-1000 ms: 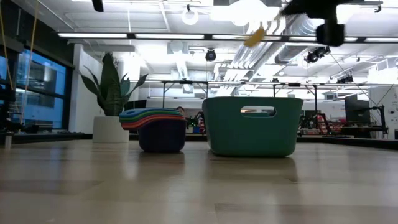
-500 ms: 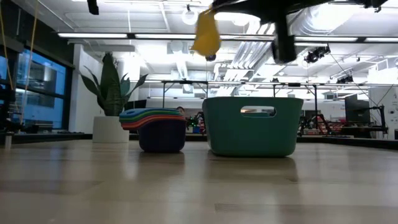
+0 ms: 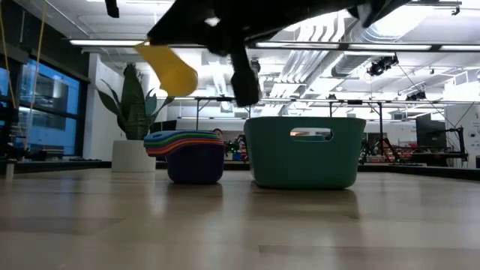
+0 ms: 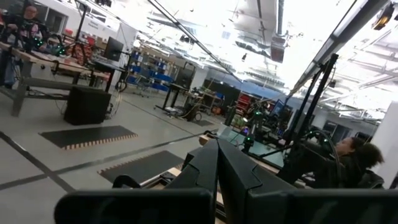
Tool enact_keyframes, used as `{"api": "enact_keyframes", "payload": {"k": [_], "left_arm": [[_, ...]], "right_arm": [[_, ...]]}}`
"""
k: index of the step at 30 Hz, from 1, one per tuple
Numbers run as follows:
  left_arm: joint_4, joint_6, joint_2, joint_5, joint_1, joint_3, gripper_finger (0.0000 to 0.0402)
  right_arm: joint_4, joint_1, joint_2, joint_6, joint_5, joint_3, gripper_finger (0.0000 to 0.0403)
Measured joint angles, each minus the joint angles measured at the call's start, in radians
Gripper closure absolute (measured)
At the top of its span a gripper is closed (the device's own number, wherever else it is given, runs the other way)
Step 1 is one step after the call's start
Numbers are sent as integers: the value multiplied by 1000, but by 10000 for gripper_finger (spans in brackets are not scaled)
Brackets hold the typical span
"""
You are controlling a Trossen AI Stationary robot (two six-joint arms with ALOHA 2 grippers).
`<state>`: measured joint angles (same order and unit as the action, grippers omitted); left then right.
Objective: Nest measuring cups in basket
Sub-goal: Stack the yellow measuring cup on top of the blue measuring cup
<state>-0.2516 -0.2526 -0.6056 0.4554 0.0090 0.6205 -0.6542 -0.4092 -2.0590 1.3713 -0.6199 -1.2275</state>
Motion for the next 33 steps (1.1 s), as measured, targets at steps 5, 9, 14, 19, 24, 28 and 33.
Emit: {"api": "enact_keyframes", "payload": {"k": [5, 9, 14, 19, 24, 28, 33], "left_arm": [[0, -7, 0, 0, 0, 0, 401], [0, -25, 0, 0, 0, 0, 402], [0, -33, 0, 0, 0, 0, 401], [0, -34, 0, 0, 0, 0, 401], [0, -34, 0, 0, 0, 0, 401], [0, -34, 0, 0, 0, 0, 401], [0, -35, 0, 0, 0, 0, 401]], "right_arm": [[11, 4, -18, 95, -72, 9, 403], [37, 0, -21, 162, -107, 35, 403], [77, 5, -21, 195, -55, 39, 403], [82, 13, -21, 203, -30, 39, 403], [89, 17, -21, 203, 4, 39, 399], [91, 29, -21, 212, 49, 39, 391], [127, 45, -21, 245, 83, 39, 360]]}}
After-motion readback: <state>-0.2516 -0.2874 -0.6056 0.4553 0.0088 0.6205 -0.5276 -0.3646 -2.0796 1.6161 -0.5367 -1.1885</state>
